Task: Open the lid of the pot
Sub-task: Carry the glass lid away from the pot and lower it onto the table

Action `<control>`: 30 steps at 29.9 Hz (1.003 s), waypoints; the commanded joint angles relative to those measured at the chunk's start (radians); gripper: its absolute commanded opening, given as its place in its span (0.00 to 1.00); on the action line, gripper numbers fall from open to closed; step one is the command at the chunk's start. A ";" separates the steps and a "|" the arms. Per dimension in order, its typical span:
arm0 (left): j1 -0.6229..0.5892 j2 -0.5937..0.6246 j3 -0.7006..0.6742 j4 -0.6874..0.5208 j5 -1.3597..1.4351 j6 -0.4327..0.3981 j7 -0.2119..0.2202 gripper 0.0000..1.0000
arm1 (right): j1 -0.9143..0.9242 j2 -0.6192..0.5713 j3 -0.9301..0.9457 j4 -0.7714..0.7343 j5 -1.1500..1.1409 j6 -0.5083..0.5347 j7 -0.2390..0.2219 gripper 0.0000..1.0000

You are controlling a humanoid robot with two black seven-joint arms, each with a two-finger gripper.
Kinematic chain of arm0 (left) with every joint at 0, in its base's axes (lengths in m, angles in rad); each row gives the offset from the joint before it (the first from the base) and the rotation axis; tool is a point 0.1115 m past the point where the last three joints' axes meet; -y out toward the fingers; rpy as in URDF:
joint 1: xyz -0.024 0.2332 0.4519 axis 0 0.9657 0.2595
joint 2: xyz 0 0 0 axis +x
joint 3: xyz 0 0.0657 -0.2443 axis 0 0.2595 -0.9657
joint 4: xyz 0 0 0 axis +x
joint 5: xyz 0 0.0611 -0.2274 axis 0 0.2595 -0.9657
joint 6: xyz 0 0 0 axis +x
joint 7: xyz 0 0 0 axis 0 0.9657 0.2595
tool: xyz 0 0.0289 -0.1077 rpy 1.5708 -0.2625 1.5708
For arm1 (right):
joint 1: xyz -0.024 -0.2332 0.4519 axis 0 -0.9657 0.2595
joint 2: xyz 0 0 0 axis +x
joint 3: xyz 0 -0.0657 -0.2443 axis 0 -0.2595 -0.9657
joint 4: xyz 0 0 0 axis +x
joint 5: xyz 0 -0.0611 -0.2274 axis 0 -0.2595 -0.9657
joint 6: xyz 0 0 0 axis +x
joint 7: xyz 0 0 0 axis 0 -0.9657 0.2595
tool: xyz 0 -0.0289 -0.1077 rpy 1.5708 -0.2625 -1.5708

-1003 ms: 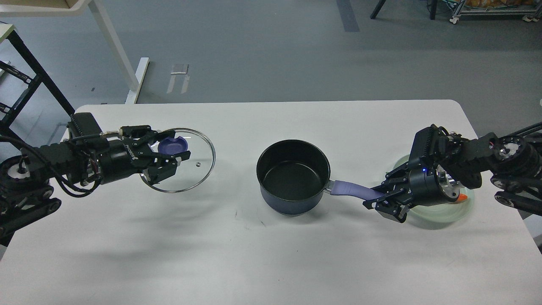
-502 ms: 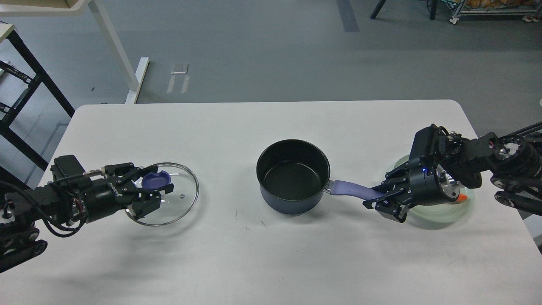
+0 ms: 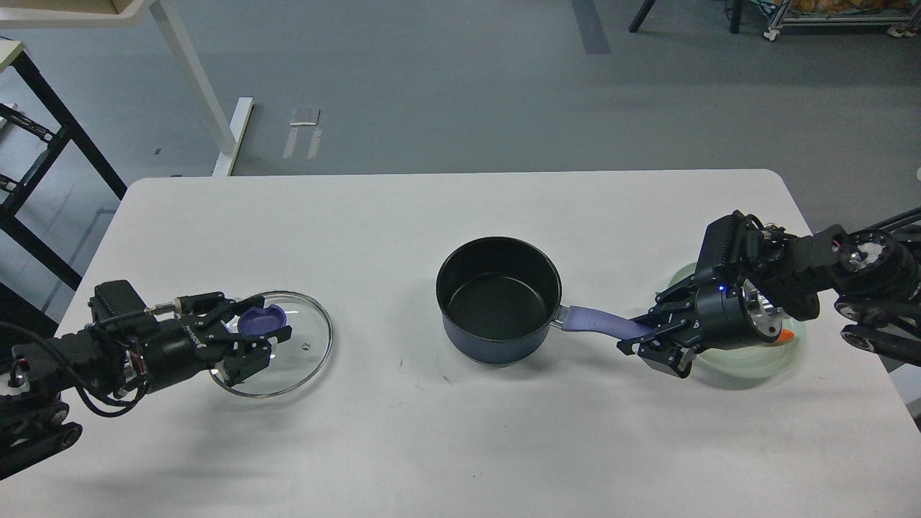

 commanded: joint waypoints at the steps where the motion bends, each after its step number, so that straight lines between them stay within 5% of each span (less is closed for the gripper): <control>1: 0.010 0.000 -0.001 0.010 -0.002 0.003 0.000 0.67 | 0.000 0.000 0.000 0.000 0.000 -0.001 0.000 0.29; 8: 0.012 -0.003 -0.001 0.018 -0.002 0.008 0.000 0.68 | 0.000 0.001 0.000 0.000 0.000 -0.001 0.000 0.29; 15: 0.020 -0.003 -0.003 0.018 -0.003 0.008 0.000 0.96 | 0.000 0.001 0.000 0.000 0.000 -0.001 0.000 0.30; 30: 0.023 0.011 -0.009 0.001 -0.017 0.007 0.000 0.99 | 0.000 0.001 0.000 0.000 0.000 -0.007 0.000 0.30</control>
